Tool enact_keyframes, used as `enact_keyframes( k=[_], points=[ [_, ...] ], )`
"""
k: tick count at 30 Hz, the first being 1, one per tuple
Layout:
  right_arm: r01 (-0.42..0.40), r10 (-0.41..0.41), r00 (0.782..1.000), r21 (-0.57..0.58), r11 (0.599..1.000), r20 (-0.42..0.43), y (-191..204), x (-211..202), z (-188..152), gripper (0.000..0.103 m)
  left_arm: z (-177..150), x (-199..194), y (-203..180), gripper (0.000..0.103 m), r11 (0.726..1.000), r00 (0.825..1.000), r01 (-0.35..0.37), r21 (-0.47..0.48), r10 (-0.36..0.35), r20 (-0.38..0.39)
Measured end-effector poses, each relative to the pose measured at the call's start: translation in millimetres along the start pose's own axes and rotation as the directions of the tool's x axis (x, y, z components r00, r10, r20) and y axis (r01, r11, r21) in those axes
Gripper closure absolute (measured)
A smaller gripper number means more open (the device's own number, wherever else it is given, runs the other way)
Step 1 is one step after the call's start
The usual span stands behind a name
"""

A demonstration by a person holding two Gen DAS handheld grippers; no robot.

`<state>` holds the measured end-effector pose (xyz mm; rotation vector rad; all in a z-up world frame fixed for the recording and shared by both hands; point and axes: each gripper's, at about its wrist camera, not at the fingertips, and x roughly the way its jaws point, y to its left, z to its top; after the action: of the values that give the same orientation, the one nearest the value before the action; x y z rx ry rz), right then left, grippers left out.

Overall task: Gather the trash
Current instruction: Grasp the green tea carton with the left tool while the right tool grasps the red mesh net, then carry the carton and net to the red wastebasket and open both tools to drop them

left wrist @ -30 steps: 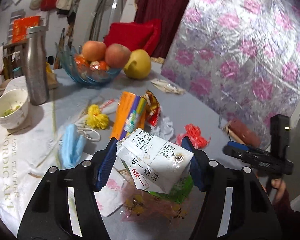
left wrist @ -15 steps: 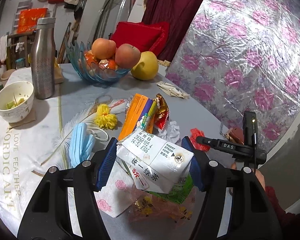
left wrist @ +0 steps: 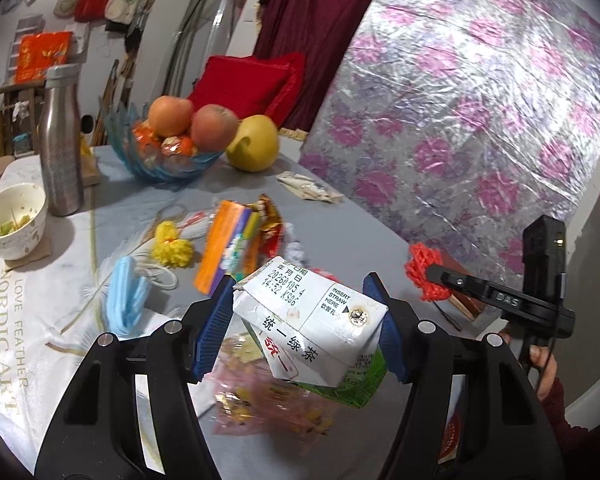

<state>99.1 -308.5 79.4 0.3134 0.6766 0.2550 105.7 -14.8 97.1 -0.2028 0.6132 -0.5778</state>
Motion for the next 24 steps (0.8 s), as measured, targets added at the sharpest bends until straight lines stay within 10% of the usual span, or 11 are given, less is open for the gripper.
enact_keyframes(
  k=[24],
  points=[
    [0.2, -0.21, 0.968, 0.08, 0.976, 0.141, -101.5, -196.4, -80.7, 0.077, -33.4, 39.4, -182.7, 0.039, 0.956, 0.971, 0.225, 0.189, -0.204, -0.125]
  ],
)
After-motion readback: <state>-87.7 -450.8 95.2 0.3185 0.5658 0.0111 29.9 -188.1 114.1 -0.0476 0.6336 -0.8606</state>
